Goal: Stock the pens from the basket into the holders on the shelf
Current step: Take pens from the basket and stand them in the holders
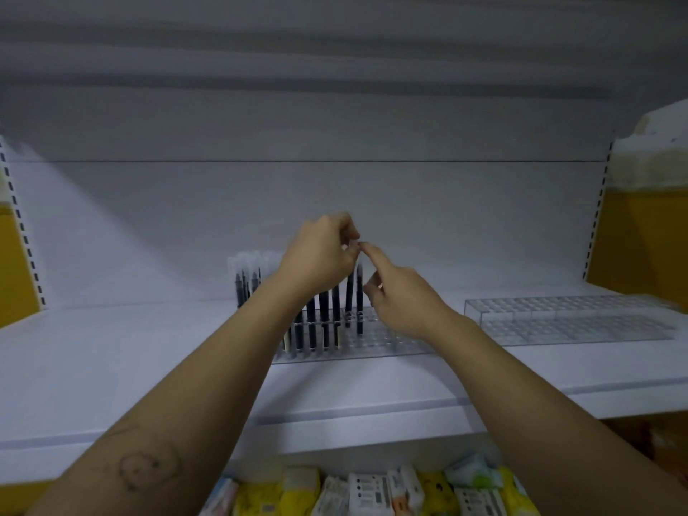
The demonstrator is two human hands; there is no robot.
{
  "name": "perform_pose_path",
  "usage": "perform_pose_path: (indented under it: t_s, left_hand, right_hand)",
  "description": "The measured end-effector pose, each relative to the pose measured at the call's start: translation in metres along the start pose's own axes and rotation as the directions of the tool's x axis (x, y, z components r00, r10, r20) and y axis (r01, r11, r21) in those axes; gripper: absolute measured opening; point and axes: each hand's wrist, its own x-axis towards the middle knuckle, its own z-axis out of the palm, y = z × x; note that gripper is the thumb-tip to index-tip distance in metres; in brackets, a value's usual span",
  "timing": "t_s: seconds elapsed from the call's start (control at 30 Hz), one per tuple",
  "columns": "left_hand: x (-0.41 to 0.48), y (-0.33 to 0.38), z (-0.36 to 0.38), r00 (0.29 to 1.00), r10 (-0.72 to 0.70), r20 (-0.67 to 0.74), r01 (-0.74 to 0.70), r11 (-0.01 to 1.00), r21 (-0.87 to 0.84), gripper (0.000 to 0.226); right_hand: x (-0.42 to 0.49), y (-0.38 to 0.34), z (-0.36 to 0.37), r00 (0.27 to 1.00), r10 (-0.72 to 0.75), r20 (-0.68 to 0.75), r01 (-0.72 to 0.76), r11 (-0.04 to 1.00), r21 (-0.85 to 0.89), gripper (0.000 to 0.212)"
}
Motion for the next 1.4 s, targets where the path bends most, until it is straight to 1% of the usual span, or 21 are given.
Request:
perform_pose_path:
  t_s: [0.13, 0.3, 0.43, 0.57, 0.77, 0.97, 1.03, 1.1, 1.17, 1.27, 1.33, 1.4]
  left_hand:
    - [-0.001, 0.0, -0.001, 1.0, -0.021, 0.021, 0.02, 0.997, 0.068, 0.01]
    - [-0.005, -0.001, -0.003, 0.999, -0.045, 0.019, 0.044, 0.998, 0.055, 0.007]
    - [-0.002, -0.001, -0.007, 0.991, -0.127, 0.035, 0.126, 0.992, 0.019, 0.005]
    - [0.006, 0.003, -0.008, 0.989, -0.132, 0.072, 0.129, 0.99, 0.053, 0.002]
    - [0.014, 0.01, -0.013, 0.977, -0.131, 0.17, 0.127, 0.991, 0.033, 0.01]
    - [0.009, 0.012, -0.014, 0.952, -0.191, 0.24, 0.171, 0.98, 0.102, 0.007]
    - [0.001, 0.012, -0.012, 0.948, -0.199, 0.247, 0.178, 0.978, 0.107, 0.017]
    - [-0.004, 0.012, -0.012, 0.951, -0.189, 0.244, 0.154, 0.976, 0.155, 0.029]
    - [-0.007, 0.013, -0.015, 0.96, -0.168, 0.224, 0.124, 0.972, 0.199, 0.037]
    - [-0.014, 0.013, -0.022, 0.964, -0.095, 0.249, 0.014, 0.951, 0.308, 0.051]
    - [-0.022, 0.013, -0.027, 0.968, -0.04, 0.249, -0.047, 0.941, 0.334, 0.057]
    - [-0.033, 0.014, -0.029, 0.977, 0.0, 0.213, -0.073, 0.938, 0.338, 0.059]
  right_hand:
    - [-0.002, -0.002, -0.003, 0.998, 0.034, 0.06, -0.032, 0.999, -0.035, 0.072]
    - [-0.003, -0.006, -0.005, 0.994, 0.063, 0.086, -0.056, 0.996, -0.076, 0.077]
    - [-0.005, -0.011, -0.008, 0.992, 0.079, 0.102, -0.072, 0.994, -0.079, 0.078]
    - [-0.008, -0.017, -0.01, 0.986, 0.115, 0.123, -0.106, 0.991, -0.079, 0.081]
    - [-0.006, -0.023, -0.015, 0.972, 0.165, 0.168, -0.161, 0.986, -0.039, 0.084]
    - [-0.013, -0.027, -0.019, 0.965, 0.191, 0.177, -0.201, 0.979, 0.041, 0.09]
    - [-0.014, -0.026, -0.021, 0.961, 0.198, 0.191, -0.214, 0.975, 0.065, 0.09]
    - [-0.016, -0.026, -0.021, 0.958, 0.205, 0.202, -0.222, 0.973, 0.063, 0.091]
    - [-0.018, -0.024, -0.02, 0.957, 0.218, 0.19, -0.231, 0.972, 0.044, 0.092]
    - [-0.024, -0.019, -0.022, 0.966, 0.228, 0.123, -0.228, 0.974, -0.012, 0.091]
    - [-0.029, -0.016, -0.028, 0.972, 0.215, 0.097, -0.21, 0.976, -0.065, 0.089]
    - [-0.037, -0.015, -0.035, 0.978, 0.199, 0.069, -0.191, 0.976, -0.102, 0.087]
